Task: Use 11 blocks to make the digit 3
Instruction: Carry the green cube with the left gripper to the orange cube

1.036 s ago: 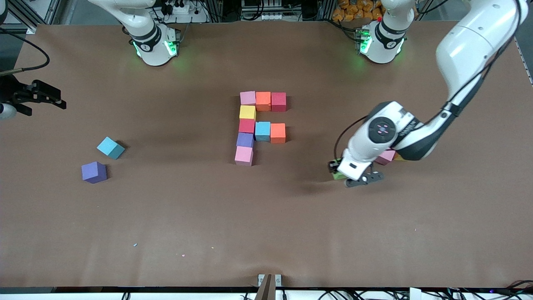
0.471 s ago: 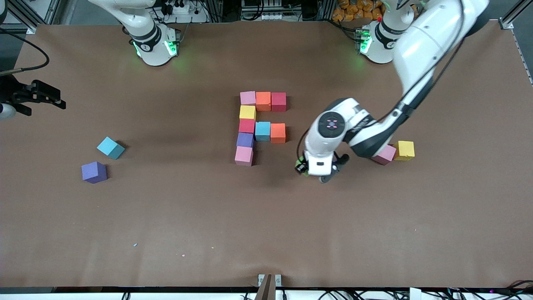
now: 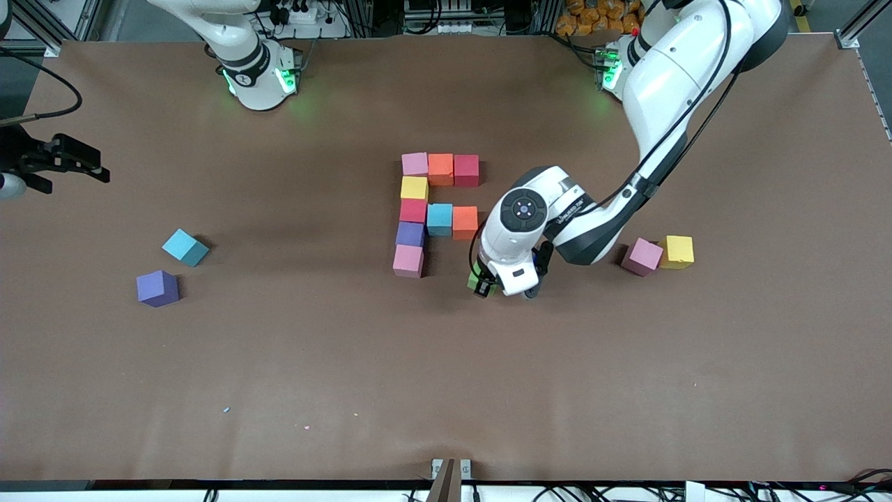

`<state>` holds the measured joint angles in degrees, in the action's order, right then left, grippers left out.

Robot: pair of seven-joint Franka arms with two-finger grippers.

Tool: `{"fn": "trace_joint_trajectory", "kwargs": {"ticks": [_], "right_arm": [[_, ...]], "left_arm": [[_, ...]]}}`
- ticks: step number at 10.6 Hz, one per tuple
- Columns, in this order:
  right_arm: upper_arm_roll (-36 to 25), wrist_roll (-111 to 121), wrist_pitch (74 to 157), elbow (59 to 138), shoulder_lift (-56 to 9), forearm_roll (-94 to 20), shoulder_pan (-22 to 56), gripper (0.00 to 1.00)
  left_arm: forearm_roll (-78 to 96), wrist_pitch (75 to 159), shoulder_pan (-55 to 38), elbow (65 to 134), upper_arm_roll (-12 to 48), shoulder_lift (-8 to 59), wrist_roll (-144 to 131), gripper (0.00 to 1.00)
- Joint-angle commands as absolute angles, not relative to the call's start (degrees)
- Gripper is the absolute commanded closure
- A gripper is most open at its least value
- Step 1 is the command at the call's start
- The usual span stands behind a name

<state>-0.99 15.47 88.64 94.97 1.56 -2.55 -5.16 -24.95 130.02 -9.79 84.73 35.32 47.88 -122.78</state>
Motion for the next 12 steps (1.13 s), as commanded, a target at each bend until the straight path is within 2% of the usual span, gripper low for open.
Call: {"fn": "trace_joint_trajectory", "kwargs": {"ticks": [1,5,8,12], "right_arm": [[-0.18,14.94,87.63,93.52,1.06,-1.76,-6.15,0.00],[-0.18,14.94,87.63,93.52,1.05,-1.76,-6.15,0.00],[-0.18,14.94,87.63,93.52,1.05,-1.76,-6.15,0.00],[-0.18,14.94,87.63,93.52,1.05,-1.76,-6.15,0.00]], "left_arm": [[-23.38,130.95,-12.39,82.44,34.02,49.22,-128.56,1.00],[-23.29,132.45,-22.21,79.37,25.68,50.27,-139.81,1.00],[-23.38,135.17,-24.25,78.49,25.14,52.20,-146.05,1.00],[-23.29,135.53,-28.65,77.69,21.27,53.00,-149.59,1.00]]}}
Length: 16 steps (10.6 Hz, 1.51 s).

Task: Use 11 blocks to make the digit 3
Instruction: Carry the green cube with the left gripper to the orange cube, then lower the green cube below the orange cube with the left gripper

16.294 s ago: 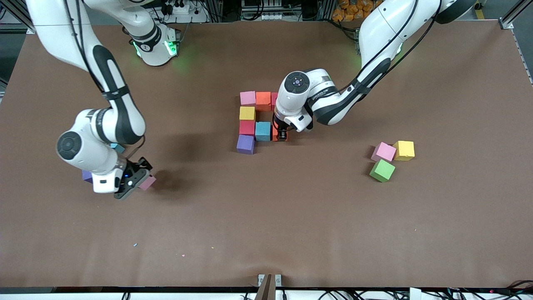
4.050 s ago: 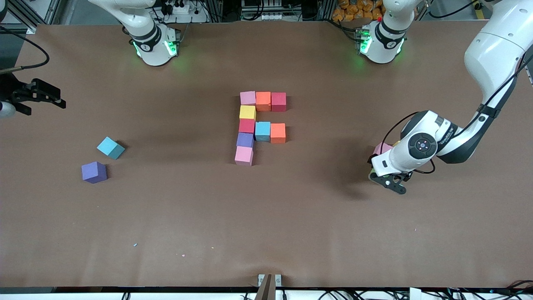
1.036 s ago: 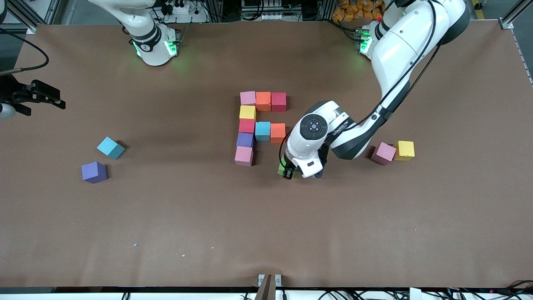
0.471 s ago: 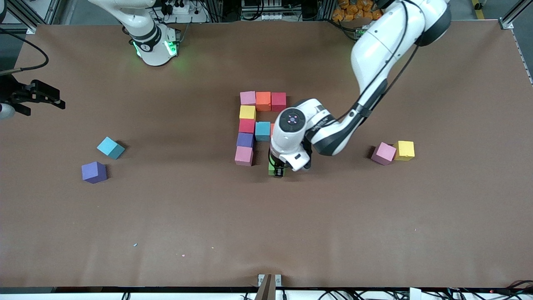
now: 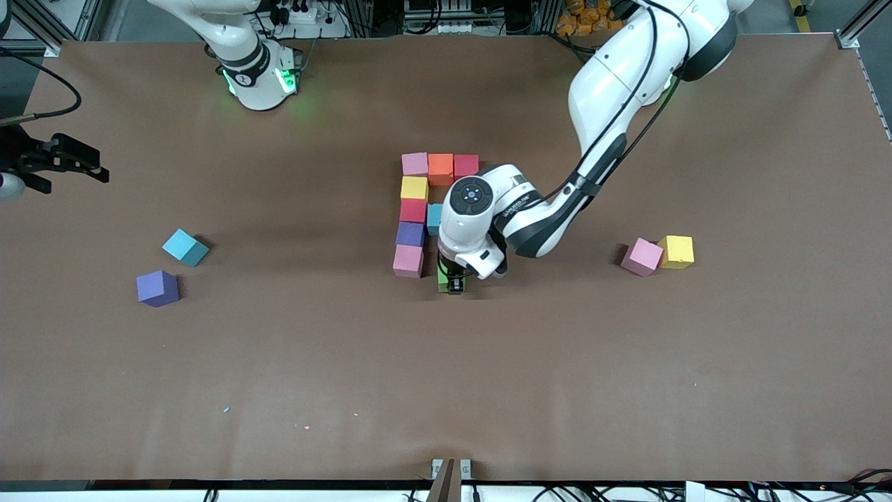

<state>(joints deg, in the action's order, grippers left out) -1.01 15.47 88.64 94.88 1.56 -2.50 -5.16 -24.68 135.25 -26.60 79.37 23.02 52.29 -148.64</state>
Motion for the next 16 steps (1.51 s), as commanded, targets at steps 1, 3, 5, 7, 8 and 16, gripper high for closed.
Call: {"fn": "trace_joint_trajectory", "kwargs": {"ticks": [1,3,5,7,8,16], "right_arm": [[-0.18,14.94,87.63,93.52,1.05,-1.76,-6.15,0.00],[-0.18,14.94,87.63,93.52,1.05,-1.76,-6.15,0.00],[-0.18,14.94,87.63,93.52,1.05,-1.76,-6.15,0.00],[-0.18,14.94,87.63,93.52,1.05,-1.76,-6.15,0.00],[-0.18,14.94,87.63,93.52,1.05,-1.76,-6.15,0.00],[-0.18,14.94,87.45,93.52,1.05,-1.76,-6.15,0.00]], "left_arm": [[-22.94,135.53,-28.65,77.70,21.27,52.91,-149.68,1.00],[-22.33,135.18,-28.91,77.87,21.27,52.73,-149.68,1.00],[-22.32,135.00,-29.44,78.05,21.27,52.73,-149.42,1.00],[-20.93,134.91,-29.88,78.13,21.27,52.73,-149.41,1.00],[-20.83,134.83,-30.32,78.13,21.27,52.73,-149.41,1.00],[-20.92,134.65,-31.29,78.22,21.27,53.09,-147.57,1.00]]}}
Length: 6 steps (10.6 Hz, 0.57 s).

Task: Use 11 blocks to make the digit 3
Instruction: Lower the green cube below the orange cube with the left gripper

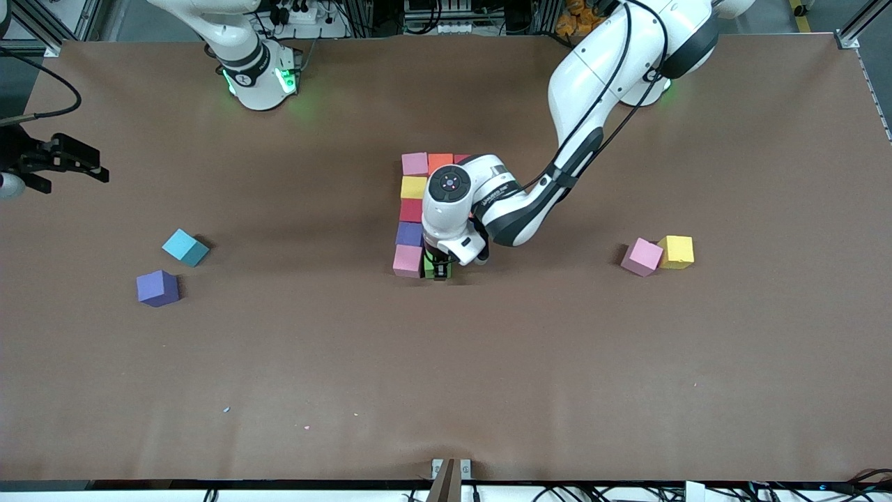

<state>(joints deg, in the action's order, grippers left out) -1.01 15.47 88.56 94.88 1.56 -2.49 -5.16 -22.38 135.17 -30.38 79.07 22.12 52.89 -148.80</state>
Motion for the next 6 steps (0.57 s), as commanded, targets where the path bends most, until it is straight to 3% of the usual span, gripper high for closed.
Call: {"fn": "trace_joint_trajectory", "kwargs": {"ticks": [1,4,5,6], "right_arm": [[-0.18,14.94,87.45,93.52,1.05,-1.76,-6.15,0.00],[-0.18,14.94,87.45,93.52,1.05,-1.76,-6.15,0.00],[-0.18,14.94,87.45,93.52,1.05,-1.76,-6.15,0.00],[-0.18,14.94,87.45,93.52,1.05,-1.76,-6.15,0.00]], "left_arm": [[-20.83,134.65,-31.29,78.22,21.27,53.09,-147.31,1.00],[-20.83,134.74,-31.20,78.22,21.27,53.09,-146.16,0.93],[-20.83,134.74,-31.20,78.14,21.27,53.09,-145.38,0.80],[-20.74,134.74,-31.20,78.13,21.36,53.35,-144.76,0.74]]}}
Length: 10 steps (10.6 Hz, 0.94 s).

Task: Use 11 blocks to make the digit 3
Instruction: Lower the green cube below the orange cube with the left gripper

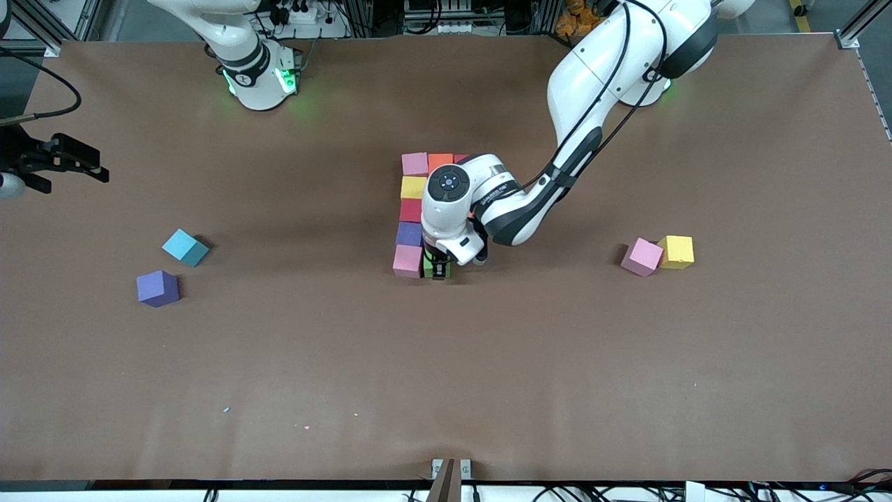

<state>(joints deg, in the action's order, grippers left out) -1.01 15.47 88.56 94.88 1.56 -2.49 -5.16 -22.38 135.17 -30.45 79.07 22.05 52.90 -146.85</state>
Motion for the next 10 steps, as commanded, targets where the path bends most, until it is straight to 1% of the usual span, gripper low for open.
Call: {"fn": "trace_joint_trajectory", "kwargs": {"ticks": [1,6,7,8,9,10], "right_arm": [[-0.18,14.94,87.36,93.52,1.05,-1.76,-6.15,0.00],[-0.18,14.94,87.36,93.52,1.05,-1.76,-6.15,0.00],[-0.18,14.94,87.36,93.52,1.05,-1.76,-6.15,0.00],[-0.18,14.94,87.36,93.52,1.05,-1.76,-6.15,0.00],[-0.18,14.94,87.36,93.52,1.05,-1.76,-6.15,0.00],[-0.18,14.94,87.36,93.52,1.05,-1.76,-6.15,0.00]], "left_arm": [[-20.74,134.74,-31.29,78.13,21.27,53.35,-144.76,0.73],[-20.83,134.82,-31.29,78.13,21.27,53.44,-144.67,0.71],[-20.83,134.91,-31.29,78.13,21.27,53.44,-144.67,0.69],[-20.83,135.00,-31.29,78.05,21.27,53.44,-144.67,0.62],[-20.74,135.00,-31.29,77.96,21.36,53.35,-144.67,0.58],[-20.74,135.09,-31.29,77.96,21.44,53.26,-144.67,0.58]]}}
